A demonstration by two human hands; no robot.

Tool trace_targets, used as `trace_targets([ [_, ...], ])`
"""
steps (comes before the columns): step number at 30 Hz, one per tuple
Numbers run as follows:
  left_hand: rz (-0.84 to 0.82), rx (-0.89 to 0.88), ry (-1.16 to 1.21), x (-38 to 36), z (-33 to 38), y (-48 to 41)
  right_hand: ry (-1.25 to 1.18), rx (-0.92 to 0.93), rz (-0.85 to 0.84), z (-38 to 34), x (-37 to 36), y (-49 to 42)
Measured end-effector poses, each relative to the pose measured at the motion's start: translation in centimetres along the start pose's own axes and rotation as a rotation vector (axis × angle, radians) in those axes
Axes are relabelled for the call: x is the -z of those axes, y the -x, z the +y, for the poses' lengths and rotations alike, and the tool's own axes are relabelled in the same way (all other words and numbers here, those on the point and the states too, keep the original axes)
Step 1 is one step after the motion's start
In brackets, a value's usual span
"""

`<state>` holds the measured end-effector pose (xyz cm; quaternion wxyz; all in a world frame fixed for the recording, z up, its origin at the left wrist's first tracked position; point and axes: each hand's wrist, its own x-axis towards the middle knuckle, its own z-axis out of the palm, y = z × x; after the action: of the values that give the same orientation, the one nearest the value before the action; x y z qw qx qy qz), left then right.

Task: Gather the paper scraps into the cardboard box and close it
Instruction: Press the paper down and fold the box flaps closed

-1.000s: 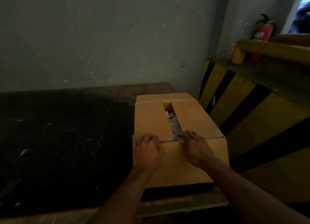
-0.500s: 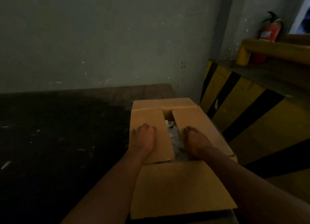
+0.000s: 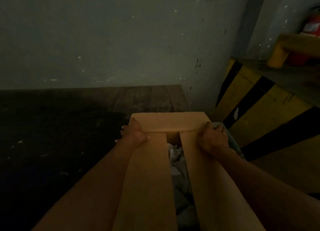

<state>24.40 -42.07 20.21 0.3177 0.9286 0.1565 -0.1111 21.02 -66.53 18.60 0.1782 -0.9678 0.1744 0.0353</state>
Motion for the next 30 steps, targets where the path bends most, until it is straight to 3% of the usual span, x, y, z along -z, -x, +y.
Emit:
trace_targets([
  [6,0.032,0.112,0.117,-0.2,0.3,-0.2,-0.231,-0.071,0.121,-0.2,-0.4,-1.0],
  [10,0.119,0.022,0.294,-0.5,-0.9,0.4,-0.467,-0.055,0.240,0.3,-0.4,-0.8],
  [13,0.258,-0.139,0.444,-0.5,-2.3,0.6,-0.677,-0.046,0.272,1.1,0.4,-0.4],
  [15,0.301,-0.173,0.617,-0.2,-2.9,0.8,-0.831,-0.091,0.239,1.5,1.4,-0.1],
  [19,0.238,0.054,1.221,0.8,-2.9,2.3,-1.371,-0.197,0.188,1.7,3.4,1.3],
  [21,0.188,0.029,1.377,1.2,-2.9,3.1,-1.470,-0.165,0.168,2.0,3.8,2.0],
  [24,0.137,-0.048,1.321,1.6,-2.9,4.0,-1.434,-0.129,0.124,2.4,3.9,2.2],
  [30,0.065,-0.004,1.357,2.9,-3.3,4.9,-1.543,-0.177,0.097,2.9,4.4,3.0],
])
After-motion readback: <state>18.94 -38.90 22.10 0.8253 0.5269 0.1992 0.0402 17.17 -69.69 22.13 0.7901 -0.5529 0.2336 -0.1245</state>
